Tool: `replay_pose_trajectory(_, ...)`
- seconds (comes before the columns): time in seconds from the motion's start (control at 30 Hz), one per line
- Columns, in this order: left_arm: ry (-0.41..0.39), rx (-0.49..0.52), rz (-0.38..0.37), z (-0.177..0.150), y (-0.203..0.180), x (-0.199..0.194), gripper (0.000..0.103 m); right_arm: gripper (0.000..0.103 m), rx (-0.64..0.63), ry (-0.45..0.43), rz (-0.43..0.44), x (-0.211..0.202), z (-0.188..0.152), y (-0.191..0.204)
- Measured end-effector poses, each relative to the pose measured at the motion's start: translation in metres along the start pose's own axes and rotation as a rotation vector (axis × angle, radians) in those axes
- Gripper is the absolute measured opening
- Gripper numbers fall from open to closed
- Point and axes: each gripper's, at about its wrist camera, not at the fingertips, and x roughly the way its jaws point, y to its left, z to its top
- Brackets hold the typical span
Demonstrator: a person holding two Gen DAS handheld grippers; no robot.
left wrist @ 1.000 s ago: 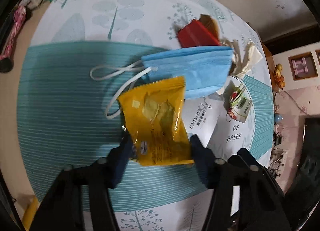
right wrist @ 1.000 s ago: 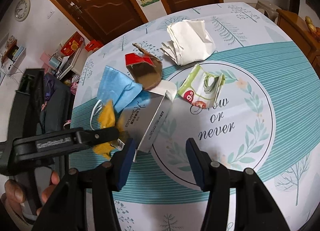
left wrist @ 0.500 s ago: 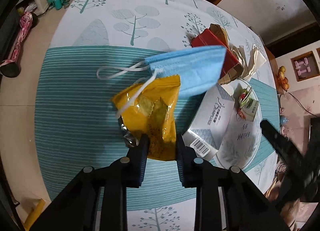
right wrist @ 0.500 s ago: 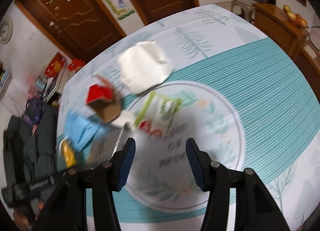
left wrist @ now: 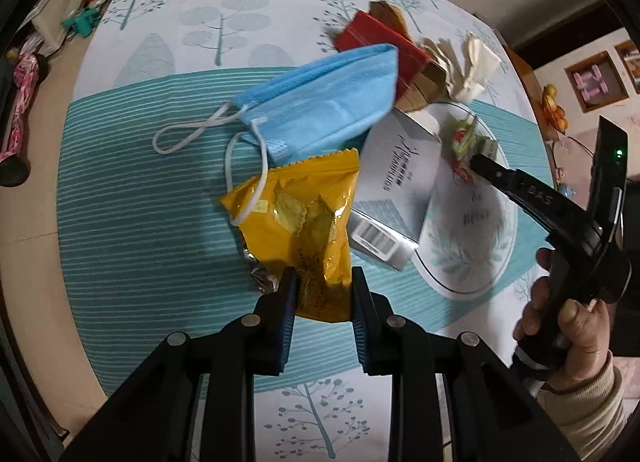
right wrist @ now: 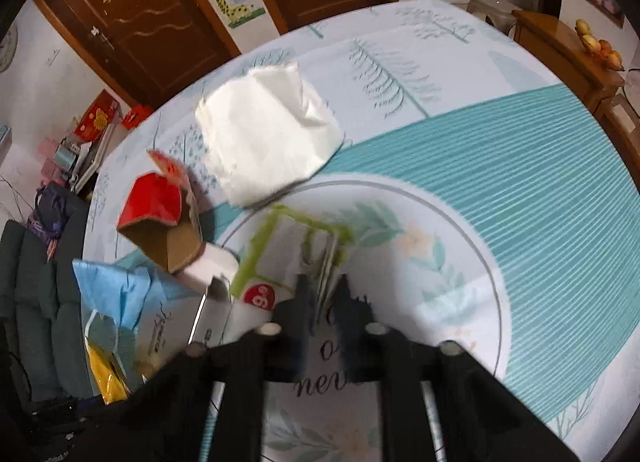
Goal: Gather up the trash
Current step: 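Grasp the yellow snack bag with the left tool while the right tool grasps the green wrapper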
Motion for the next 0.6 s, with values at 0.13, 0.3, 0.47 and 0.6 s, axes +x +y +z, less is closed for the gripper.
replay_pose_trajectory(0.13,-0.003,0.027,-0.016,-0.004,-0.007,-0.005,0.023,0.005,-0.008,-0.004,0.041,-0.007,-0.009,-0.001)
replay_pose_trajectory(0.3,-0.004,0.054,-0.041,-0.013,-0.02,-0.011,0.023,0.004,-0.016,-0.007,0.087,-0.028,-0.029,-0.002)
replay_pose_trajectory(0.47,-0.004,0.066,-0.089,-0.037,-0.038,-0.012,0.023,0.004,-0.025,-0.006,0.131,-0.052,-0.054,-0.012)
replay_pose_trajectory(0.6,-0.013,0.075,-0.119,-0.064,-0.055,-0.015,0.022,0.004,-0.047,-0.006,0.152,-0.074,-0.08,-0.026)
